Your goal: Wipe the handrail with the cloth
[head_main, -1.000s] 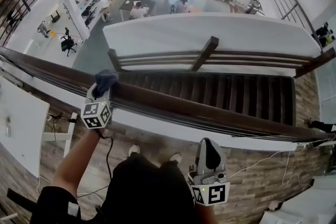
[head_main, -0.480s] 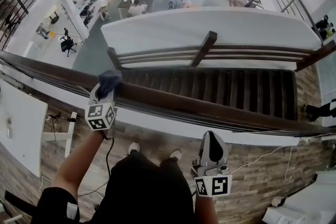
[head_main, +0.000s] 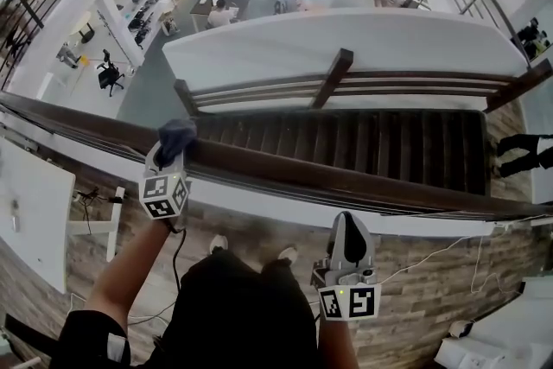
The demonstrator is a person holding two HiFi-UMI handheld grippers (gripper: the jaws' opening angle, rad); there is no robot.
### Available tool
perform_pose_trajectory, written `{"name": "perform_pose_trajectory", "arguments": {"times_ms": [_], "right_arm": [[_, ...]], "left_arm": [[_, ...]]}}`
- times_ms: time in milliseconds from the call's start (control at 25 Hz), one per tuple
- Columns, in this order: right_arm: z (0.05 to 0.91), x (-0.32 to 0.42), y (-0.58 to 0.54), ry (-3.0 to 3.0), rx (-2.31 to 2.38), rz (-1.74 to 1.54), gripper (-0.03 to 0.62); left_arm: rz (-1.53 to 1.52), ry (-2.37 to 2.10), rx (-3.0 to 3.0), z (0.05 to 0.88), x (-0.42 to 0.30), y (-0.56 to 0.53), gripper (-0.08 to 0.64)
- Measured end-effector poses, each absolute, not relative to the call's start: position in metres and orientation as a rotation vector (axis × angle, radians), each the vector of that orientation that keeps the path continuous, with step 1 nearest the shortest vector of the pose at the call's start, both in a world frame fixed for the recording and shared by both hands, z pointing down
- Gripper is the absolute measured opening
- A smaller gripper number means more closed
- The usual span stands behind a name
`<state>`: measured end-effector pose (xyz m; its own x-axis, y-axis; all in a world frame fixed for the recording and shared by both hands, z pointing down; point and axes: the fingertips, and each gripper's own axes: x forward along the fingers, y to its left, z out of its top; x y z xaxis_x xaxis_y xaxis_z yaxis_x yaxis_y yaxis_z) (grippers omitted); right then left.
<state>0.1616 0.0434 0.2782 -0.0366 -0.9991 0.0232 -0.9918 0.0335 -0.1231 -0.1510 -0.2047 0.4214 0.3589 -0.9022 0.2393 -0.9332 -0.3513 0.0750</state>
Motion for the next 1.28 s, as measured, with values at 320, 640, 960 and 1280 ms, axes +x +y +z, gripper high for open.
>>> {"name": "perform_pose_trajectory", "arguments": {"times_ms": [320, 640, 960, 1280], "right_arm": [[0.277, 0.170, 0.043, 2.199, -2.139, -0.137, 0.002], [0.285, 0.189, 0.045, 2.182, -2.173, -0.165, 0.002], [0.284, 0.202, 0.047, 2.211, -2.130, -0.150, 0.002], [0.284, 0.216, 0.054, 2.232, -2.087, -0.158, 0.002]], "left_arm": [[0.241, -1.600, 2.449, 0.424, -0.132, -0.194, 0.078], [0.243, -1.577, 2.456, 0.423, -0.110, -0.188, 0.078], [0.275, -1.534, 2.502, 0.422, -0.080, -0.177, 0.078], [0.242, -1.545, 2.492, 0.421, -0.048, -0.160, 0.078]]}}
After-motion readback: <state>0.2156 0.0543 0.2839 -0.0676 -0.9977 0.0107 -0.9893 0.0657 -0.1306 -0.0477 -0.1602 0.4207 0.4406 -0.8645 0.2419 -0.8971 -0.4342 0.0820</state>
